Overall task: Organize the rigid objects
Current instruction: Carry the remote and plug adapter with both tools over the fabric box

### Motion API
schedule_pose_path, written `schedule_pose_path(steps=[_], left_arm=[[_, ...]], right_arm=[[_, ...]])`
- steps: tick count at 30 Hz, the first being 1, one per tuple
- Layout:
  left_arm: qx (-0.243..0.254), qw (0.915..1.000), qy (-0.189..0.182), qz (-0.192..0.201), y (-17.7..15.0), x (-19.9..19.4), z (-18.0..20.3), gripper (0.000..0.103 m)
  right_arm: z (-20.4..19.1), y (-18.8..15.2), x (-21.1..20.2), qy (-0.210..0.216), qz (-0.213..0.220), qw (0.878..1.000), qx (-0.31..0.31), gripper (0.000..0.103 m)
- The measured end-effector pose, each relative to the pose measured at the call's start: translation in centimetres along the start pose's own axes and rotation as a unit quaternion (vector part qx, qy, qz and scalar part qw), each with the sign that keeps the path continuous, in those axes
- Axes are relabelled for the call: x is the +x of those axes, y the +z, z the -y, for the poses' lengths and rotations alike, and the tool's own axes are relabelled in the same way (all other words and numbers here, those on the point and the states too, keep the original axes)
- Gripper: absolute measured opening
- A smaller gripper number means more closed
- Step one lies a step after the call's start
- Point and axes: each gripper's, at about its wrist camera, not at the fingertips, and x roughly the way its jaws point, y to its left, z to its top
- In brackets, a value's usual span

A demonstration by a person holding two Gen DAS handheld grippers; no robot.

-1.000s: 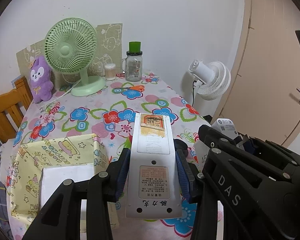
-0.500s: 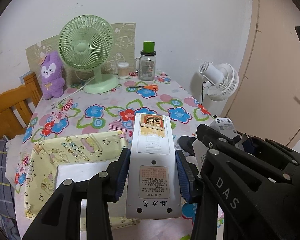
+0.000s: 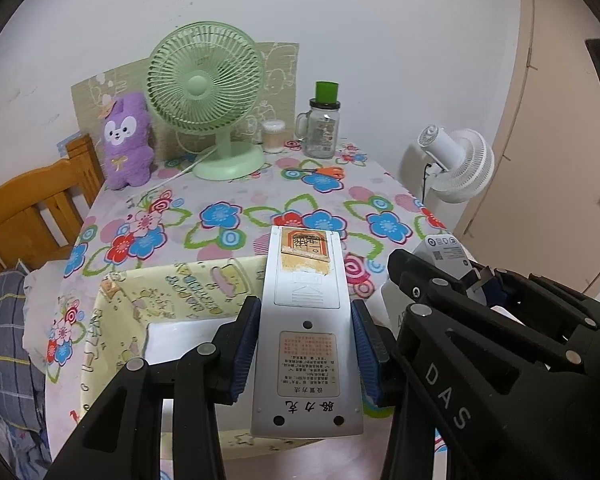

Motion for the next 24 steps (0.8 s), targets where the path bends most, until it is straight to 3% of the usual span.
schedule_pose_path(steps=[24], left_arm=[[-0.035, 0.9985, 0.039, -0.018, -1.0, 0.9, -7.2, 0.046]], right_arm=[[-7.4, -0.1, 3.9, 0.045, -0.039, 0.997, -0.046, 0.031]])
